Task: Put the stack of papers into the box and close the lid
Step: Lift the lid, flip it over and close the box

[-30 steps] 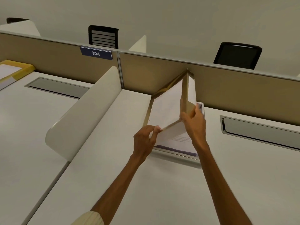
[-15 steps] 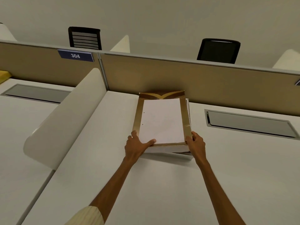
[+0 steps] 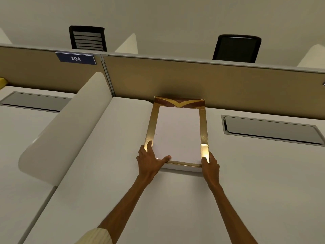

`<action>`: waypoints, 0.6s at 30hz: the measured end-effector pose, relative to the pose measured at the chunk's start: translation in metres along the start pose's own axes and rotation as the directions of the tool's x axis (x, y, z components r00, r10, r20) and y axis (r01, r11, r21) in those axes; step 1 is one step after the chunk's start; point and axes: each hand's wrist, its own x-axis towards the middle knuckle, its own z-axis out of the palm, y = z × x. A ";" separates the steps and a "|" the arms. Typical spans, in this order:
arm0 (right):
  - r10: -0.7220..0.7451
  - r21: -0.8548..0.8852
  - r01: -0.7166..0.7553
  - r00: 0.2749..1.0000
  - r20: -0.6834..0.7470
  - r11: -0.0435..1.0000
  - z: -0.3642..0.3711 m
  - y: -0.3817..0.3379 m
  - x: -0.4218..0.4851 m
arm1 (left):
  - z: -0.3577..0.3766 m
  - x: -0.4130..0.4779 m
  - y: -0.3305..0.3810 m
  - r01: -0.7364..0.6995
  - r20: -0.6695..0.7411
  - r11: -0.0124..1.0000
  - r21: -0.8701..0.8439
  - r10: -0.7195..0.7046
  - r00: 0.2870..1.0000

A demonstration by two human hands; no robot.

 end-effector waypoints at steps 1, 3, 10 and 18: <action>-0.007 -0.012 0.007 1.000 -0.002 1.000 0.003 0.002 0.000 | 0.001 0.000 0.000 -0.009 0.004 0.999 0.035 0.009 1.000; -0.033 -0.025 0.033 0.999 -0.015 0.999 0.008 0.003 -0.002 | 0.005 -0.001 -0.002 -0.022 0.019 0.993 0.117 0.020 1.000; -0.129 -0.157 0.119 0.990 -0.053 0.980 0.013 0.005 0.005 | 0.013 0.006 -0.002 -0.006 0.057 0.983 0.184 -0.005 0.998; -0.170 -0.244 0.173 0.985 0.032 0.954 0.021 -0.042 0.090 | -0.006 0.089 0.026 -0.089 0.080 0.991 0.095 0.082 0.993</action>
